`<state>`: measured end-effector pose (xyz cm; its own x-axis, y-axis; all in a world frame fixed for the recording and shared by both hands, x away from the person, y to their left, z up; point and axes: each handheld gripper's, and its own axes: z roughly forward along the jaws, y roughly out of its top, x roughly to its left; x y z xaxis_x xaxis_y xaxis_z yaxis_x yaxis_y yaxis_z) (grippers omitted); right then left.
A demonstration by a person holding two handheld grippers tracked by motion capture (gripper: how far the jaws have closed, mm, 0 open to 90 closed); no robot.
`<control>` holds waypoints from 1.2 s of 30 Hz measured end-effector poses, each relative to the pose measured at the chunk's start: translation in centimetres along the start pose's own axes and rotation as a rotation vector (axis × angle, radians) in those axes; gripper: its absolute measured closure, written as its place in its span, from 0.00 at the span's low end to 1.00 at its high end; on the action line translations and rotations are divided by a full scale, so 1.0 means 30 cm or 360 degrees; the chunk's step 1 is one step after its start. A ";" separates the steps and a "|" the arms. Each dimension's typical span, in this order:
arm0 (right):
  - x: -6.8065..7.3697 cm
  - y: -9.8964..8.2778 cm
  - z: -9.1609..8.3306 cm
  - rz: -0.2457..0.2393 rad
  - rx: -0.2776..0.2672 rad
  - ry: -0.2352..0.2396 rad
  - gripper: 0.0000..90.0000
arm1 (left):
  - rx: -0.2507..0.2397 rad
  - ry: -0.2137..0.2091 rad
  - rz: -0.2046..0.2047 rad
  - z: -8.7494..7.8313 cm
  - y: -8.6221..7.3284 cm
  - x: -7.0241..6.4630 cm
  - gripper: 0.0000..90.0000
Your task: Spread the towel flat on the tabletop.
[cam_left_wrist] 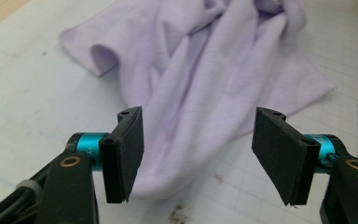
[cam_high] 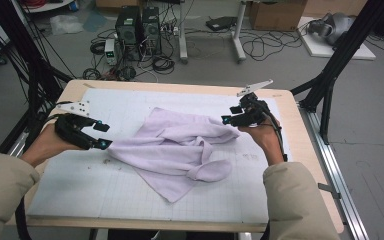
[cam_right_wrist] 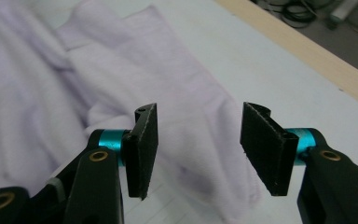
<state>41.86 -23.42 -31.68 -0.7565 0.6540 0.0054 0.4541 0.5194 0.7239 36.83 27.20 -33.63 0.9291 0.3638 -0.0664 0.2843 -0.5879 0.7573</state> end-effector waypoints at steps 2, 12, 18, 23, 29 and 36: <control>0.028 -0.012 -0.008 -0.0055 0.0004 0.0071 0.51 | -0.0003 -0.0025 0.0044 0.012 0.008 -0.046 0.38; 0.118 -0.113 -0.020 -0.0238 0.0155 0.0291 0.51 | 0.0142 -0.0272 0.0282 0.240 0.057 -0.293 0.38; 0.147 -0.162 -0.007 -0.0311 0.0233 0.0386 0.53 | 0.0272 -0.0404 0.0409 0.381 0.095 -0.411 0.38; 0.170 -0.185 0.018 -0.0423 0.0298 0.0470 0.54 | 0.0357 -0.0449 0.0463 0.471 0.101 -0.455 0.40; 0.186 -0.203 0.061 -0.0569 0.0388 0.0495 0.57 | 0.0439 -0.0460 0.0486 0.542 0.102 -0.479 0.49; 0.210 -0.204 0.125 -0.0646 0.0524 0.0507 0.70 | 0.0487 -0.0442 0.0512 0.597 0.113 -0.492 0.69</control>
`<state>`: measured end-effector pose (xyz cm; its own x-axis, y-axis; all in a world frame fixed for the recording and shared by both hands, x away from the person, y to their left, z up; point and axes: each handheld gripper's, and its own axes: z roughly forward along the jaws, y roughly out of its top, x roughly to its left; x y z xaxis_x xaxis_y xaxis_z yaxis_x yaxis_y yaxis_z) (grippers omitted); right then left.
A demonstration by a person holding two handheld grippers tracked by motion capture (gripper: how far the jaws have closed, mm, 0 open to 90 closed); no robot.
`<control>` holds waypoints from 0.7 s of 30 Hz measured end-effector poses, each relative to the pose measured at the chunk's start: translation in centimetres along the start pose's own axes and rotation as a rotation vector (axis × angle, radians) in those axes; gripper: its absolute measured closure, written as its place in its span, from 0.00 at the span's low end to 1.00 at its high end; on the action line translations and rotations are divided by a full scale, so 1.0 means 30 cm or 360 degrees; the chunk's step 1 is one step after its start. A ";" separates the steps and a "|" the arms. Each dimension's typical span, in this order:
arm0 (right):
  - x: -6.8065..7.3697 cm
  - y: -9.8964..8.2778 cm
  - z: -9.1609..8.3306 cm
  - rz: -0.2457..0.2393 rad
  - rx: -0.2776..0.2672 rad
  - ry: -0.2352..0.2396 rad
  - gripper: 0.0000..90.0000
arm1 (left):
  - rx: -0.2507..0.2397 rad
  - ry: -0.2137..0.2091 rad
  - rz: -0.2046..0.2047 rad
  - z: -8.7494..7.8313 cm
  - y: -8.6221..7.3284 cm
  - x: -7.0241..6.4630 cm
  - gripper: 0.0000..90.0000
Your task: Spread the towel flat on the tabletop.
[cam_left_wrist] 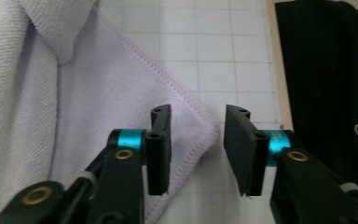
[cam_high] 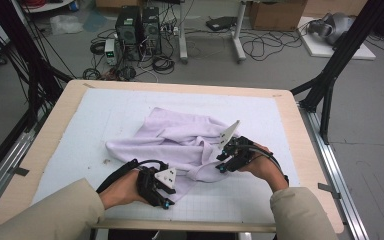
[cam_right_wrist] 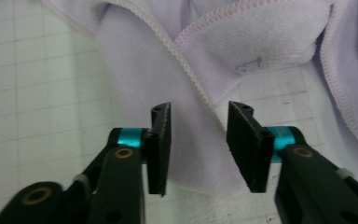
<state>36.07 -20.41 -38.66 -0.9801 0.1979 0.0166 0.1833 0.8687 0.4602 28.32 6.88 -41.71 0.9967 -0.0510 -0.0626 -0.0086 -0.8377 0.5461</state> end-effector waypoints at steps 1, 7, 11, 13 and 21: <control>-0.001 0.003 0.006 -0.0016 0.0019 -0.0001 0.73 | 0.0012 -0.0002 0.0000 0.004 0.001 0.002 0.72; -0.002 0.003 0.003 -0.0032 -0.0011 0.0020 0.99 | 0.0037 -0.0017 -0.0012 0.004 0.000 0.005 0.94; -0.005 -0.007 -0.006 -0.0002 -0.0042 0.0036 1.00 | 0.0038 -0.0029 -0.0043 -0.004 -0.004 0.008 0.96; -0.008 -0.011 -0.018 0.0007 -0.0072 0.0033 1.00 | 0.0028 -0.0026 -0.0041 -0.019 -0.005 0.011 0.97; -0.007 -0.031 -0.066 0.0016 -0.0152 0.0030 1.00 | -0.0110 0.0036 -0.0122 -0.165 -0.058 0.041 0.97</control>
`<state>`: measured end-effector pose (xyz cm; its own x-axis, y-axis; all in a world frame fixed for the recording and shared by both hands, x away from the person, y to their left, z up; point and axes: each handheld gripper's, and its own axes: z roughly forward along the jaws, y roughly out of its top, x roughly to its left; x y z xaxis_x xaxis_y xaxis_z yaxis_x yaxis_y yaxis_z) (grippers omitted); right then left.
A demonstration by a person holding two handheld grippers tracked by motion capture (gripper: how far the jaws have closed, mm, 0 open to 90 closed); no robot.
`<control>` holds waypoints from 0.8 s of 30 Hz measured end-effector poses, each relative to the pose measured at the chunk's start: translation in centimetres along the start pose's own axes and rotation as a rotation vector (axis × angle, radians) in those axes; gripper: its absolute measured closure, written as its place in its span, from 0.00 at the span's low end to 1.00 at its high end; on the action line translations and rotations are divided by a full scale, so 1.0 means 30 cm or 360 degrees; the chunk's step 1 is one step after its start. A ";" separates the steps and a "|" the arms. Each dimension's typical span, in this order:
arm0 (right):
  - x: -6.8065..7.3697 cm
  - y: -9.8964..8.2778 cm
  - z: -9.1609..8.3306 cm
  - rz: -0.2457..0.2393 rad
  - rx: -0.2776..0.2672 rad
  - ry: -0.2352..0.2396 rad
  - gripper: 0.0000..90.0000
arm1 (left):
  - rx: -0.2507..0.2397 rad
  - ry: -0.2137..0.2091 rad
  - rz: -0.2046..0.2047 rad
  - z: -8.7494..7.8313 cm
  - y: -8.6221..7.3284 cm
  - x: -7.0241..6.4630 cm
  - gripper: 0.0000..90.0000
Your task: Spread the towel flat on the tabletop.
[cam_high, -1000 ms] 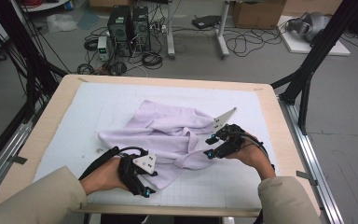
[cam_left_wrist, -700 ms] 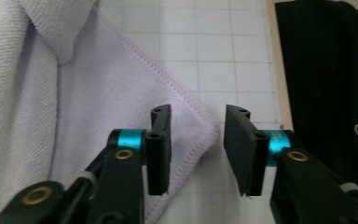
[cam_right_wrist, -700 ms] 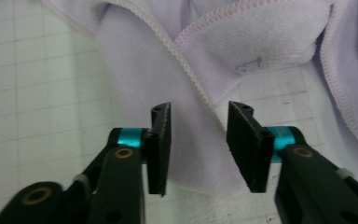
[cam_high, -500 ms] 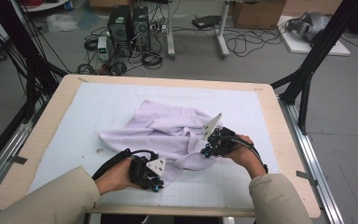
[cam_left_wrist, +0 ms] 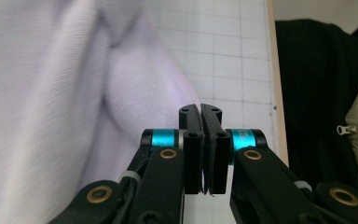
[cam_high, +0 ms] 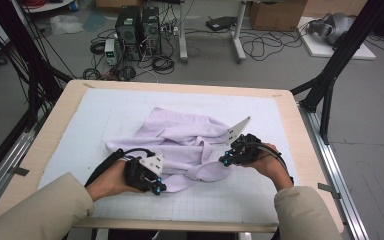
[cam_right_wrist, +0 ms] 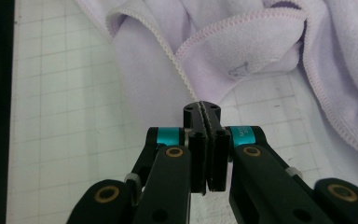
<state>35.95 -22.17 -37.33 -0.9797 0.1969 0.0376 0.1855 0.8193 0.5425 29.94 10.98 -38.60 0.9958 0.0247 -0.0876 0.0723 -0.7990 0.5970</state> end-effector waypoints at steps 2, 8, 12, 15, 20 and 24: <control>0.002 -0.002 -0.016 -0.0005 -0.0024 -0.0017 1.00 | -0.0038 0.0031 -0.0032 -0.054 -0.023 0.012 0.97; 0.002 -0.022 -0.082 0.0019 -0.0135 -0.0023 1.00 | -0.0187 0.0130 -0.0145 -0.206 -0.115 0.042 0.97; 0.025 -0.015 -0.071 -0.0034 -0.0090 0.0005 1.00 | -0.0217 0.0154 -0.0161 -0.263 -0.167 0.035 0.97; 0.025 -0.005 -0.045 -0.0054 -0.0047 0.0022 0.96 | -0.0258 0.0179 -0.0197 -0.301 -0.214 0.026 0.97; 0.018 0.011 0.007 -0.0071 0.0016 -0.0003 0.72 | -0.0269 0.0209 -0.0219 -0.338 -0.259 0.018 0.97; -0.001 0.017 0.048 -0.0083 0.0084 -0.0008 0.63 | -0.0283 0.0215 -0.0221 -0.343 -0.266 0.017 0.97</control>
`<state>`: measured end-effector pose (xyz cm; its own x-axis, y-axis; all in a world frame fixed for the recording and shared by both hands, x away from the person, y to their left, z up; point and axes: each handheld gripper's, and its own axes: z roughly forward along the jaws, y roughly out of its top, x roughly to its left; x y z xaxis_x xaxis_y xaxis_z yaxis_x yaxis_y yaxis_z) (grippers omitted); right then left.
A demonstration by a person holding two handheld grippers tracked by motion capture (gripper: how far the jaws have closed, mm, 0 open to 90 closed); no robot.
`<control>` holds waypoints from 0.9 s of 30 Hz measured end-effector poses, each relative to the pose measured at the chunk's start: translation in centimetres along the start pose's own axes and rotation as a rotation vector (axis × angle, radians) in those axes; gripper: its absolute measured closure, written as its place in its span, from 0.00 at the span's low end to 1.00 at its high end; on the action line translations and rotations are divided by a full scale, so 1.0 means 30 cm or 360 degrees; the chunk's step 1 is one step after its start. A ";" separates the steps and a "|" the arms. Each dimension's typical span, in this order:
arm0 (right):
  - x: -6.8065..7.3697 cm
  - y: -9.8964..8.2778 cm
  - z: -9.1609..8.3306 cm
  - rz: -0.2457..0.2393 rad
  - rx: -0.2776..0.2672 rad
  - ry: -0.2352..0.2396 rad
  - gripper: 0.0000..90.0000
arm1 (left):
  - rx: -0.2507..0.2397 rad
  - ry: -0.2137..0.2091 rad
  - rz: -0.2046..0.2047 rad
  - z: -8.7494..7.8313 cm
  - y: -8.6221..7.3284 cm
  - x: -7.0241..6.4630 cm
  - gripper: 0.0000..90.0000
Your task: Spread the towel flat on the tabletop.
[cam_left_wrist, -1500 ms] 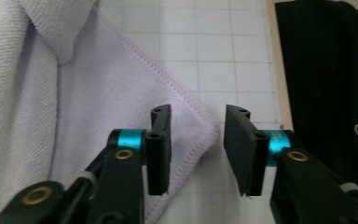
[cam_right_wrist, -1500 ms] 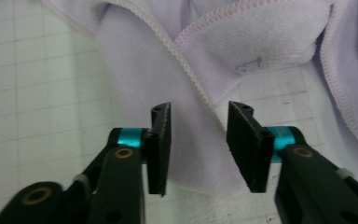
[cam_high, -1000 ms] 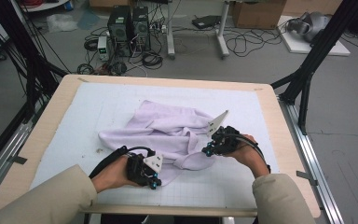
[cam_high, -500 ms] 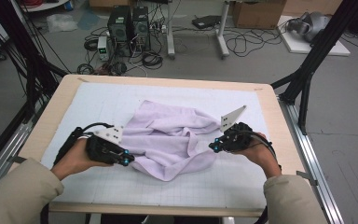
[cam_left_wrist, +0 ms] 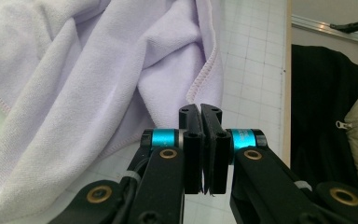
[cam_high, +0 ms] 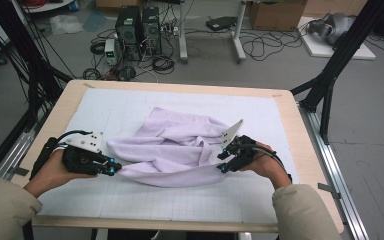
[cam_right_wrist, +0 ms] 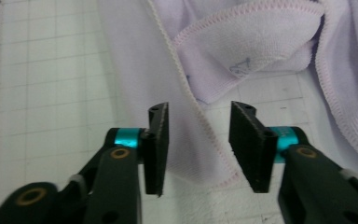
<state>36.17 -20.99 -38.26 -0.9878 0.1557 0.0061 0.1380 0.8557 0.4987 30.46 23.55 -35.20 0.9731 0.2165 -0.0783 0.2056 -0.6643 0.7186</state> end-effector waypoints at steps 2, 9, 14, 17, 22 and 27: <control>-0.005 0.001 0.013 0.0019 0.0030 0.0018 0.61 | 0.0008 -0.0008 0.0001 0.000 -0.002 0.003 0.97; -0.014 0.009 0.054 -0.0031 0.0130 0.0117 0.95 | 0.0004 -0.0014 -0.0008 0.007 -0.015 0.012 0.97; -0.014 0.005 0.026 0.0024 0.0049 0.0131 0.97 | -0.0025 0.0009 0.0004 -0.024 -0.006 0.014 0.97; -0.009 -0.005 -0.023 0.0039 -0.0058 0.0122 0.97 | -0.0070 0.0035 0.0021 -0.061 0.012 0.017 0.97; 0.010 -0.007 -0.126 0.0048 -0.0253 0.0123 0.97 | -0.0153 0.0049 0.0045 -0.120 0.049 0.004 0.97; 0.063 -0.001 -0.162 -0.0013 -0.0294 0.0280 0.97 | -0.0137 -0.0035 0.0086 -0.129 0.029 -0.038 0.97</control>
<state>33.95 -23.12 -34.06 -0.9884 0.0474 0.1441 0.1306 0.7493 0.6492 29.12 25.48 -31.82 0.9848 0.1655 -0.0521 0.1438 -0.6105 0.7788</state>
